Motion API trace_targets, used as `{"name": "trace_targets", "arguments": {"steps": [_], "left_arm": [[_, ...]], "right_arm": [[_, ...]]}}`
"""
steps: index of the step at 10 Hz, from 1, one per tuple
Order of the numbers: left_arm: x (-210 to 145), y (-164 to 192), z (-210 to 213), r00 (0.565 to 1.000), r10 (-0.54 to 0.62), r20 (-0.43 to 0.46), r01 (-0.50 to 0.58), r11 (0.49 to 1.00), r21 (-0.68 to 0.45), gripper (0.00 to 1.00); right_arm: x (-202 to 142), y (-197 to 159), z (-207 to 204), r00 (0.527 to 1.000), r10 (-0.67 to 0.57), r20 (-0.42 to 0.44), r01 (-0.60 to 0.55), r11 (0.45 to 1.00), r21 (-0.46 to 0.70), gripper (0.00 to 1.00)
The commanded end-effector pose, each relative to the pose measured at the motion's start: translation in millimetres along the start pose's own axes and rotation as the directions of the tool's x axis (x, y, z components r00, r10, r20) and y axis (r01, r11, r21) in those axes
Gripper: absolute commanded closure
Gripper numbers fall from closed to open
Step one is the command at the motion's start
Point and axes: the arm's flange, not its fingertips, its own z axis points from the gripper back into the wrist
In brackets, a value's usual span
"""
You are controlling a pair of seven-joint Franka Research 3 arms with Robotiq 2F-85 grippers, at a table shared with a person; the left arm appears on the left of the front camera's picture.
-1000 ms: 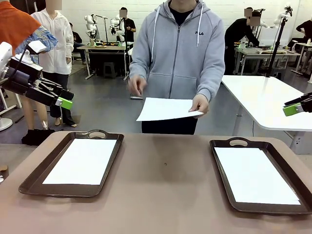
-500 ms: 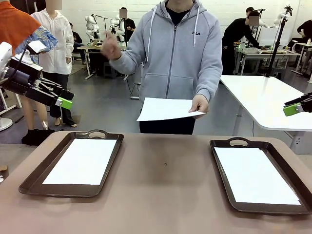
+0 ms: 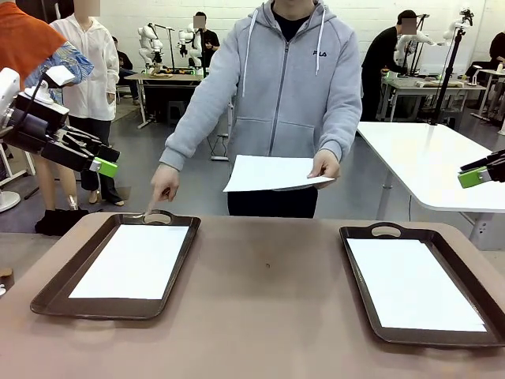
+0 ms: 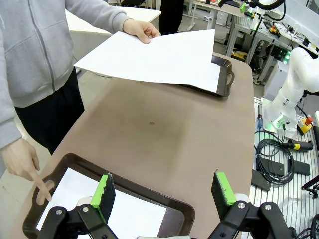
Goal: Sort the A4 documents.
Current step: Receive the A4 Paper.
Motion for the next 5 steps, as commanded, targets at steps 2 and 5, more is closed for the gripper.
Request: {"name": "trace_targets", "arguments": {"steps": [2, 5], "left_arm": [[-0.9, -0.2, 0.5, 1.0, -0.006, 0.008, 0.006, 1.0, -0.005, 0.0], [-0.9, -0.2, 0.5, 1.0, -0.006, 0.008, 0.006, 1.0, -0.005, 0.0]], "right_arm": [[1.6, -1.5, -2.5, 1.0, -0.002, 0.021, 0.002, 1.0, 0.016, 0.0], [1.6, -1.5, -2.5, 1.0, -0.002, 0.021, 0.002, 1.0, 0.016, 0.0]]}}
